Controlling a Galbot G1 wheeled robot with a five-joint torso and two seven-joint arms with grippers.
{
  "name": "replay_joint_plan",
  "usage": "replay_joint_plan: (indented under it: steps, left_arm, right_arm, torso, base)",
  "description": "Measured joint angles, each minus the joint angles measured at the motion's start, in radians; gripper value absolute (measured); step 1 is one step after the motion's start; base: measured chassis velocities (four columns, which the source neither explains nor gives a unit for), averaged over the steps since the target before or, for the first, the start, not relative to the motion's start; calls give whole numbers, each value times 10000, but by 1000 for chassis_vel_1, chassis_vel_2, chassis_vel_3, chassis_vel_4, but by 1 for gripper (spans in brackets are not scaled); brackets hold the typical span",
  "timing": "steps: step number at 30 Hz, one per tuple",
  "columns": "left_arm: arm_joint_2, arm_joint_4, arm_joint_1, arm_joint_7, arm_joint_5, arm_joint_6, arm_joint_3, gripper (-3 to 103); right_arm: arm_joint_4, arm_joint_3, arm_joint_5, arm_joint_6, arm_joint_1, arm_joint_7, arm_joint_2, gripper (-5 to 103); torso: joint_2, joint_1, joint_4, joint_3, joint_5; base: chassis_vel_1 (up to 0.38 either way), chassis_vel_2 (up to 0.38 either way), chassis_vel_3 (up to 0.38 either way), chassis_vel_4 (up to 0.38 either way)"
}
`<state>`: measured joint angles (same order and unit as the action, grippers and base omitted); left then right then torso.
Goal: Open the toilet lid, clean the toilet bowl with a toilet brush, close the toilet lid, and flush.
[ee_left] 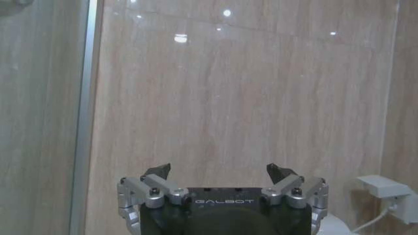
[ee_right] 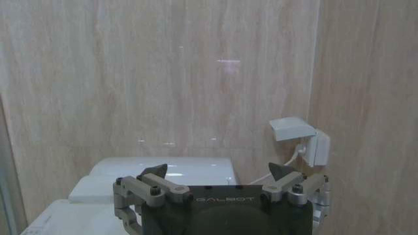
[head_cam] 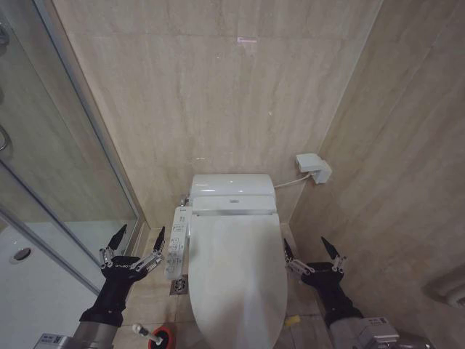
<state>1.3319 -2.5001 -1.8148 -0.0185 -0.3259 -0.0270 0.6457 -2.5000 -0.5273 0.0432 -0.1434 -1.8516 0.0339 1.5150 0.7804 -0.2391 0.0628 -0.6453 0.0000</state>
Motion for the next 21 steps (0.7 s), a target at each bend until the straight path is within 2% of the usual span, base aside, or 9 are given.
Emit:
replay_joint_plan:
  steps: [9, 16, 17, 21]
  left_arm:
    - [-17, 417, 45, -52, -209, -447, 124, 99]
    - [-217, 941, 293, -159, -807, -628, 382, 98]
    - [-251, 1038, 339, -194, -894, -677, 423, 81]
    - [-312, 1249, 432, -324, -1101, -768, 547, 81]
  right_arm:
    - [0, 0, 0, 0, 0, 0, 1, 100]
    - [0, 0, 0, 0, 0, 0, 1, 100]
    - [0, 0, 0, -1, 0, 0, 1, 100]
    - [0, 0, 0, 0, 0, 0, 1, 100]
  torso:
    - [0, 1, 1, 0, 0]
    - [0, 2, 2, 0, -1]
    - [0, 1, 2, 0, -1]
    - [0, 1, 1, 0, -1]
  base:
    - [-10, 13, 10, -13]
    - [0, 0, 0, 0]
    - [0, 0, 0, 0]
    - [0, 0, 0, 0]
